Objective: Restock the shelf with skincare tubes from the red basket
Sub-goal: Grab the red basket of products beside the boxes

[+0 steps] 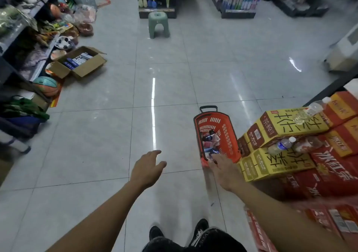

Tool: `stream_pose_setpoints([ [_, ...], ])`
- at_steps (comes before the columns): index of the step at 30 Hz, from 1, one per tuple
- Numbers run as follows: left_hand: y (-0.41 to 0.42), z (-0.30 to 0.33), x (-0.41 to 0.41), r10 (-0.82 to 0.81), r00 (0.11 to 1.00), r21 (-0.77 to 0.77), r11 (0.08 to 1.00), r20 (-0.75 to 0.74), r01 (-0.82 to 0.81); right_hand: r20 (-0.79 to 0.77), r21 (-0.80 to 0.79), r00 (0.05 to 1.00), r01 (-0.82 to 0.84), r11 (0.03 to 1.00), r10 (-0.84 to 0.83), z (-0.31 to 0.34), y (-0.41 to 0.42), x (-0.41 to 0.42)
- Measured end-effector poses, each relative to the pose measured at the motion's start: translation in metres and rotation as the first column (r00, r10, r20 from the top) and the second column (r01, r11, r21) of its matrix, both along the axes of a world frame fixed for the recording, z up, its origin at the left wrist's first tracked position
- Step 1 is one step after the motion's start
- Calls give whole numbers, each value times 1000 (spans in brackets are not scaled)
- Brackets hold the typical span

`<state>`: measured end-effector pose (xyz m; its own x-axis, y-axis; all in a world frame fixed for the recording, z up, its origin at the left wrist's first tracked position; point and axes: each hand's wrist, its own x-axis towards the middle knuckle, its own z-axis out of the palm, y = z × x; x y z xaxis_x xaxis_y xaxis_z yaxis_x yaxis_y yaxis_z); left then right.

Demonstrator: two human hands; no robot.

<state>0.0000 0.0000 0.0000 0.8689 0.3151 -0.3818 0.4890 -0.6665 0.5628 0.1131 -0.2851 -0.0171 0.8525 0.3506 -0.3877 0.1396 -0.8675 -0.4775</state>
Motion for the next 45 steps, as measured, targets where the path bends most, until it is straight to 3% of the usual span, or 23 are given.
stream_pose_setpoints([
  [14, -15, 18, 76, -31, 999, -8, 1000, -45, 30, 0, -50, 996, 92, 994, -93, -9, -41, 66],
  [29, -207, 26, 227, 111, 988, 48, 993, -104, -107, -38, -73, 993, -113, 991, 111, -25, -191, 259],
  [40, -240, 19, 282, 150, 979, 65, 988, -140, -142, -60, -113, 972, -231, 966, 225, -16, -220, 309],
  [45, -232, 11, 301, 120, 973, 22, 993, -196, -118, -67, -151, 979, -201, 968, 192, -23, -207, 320],
])
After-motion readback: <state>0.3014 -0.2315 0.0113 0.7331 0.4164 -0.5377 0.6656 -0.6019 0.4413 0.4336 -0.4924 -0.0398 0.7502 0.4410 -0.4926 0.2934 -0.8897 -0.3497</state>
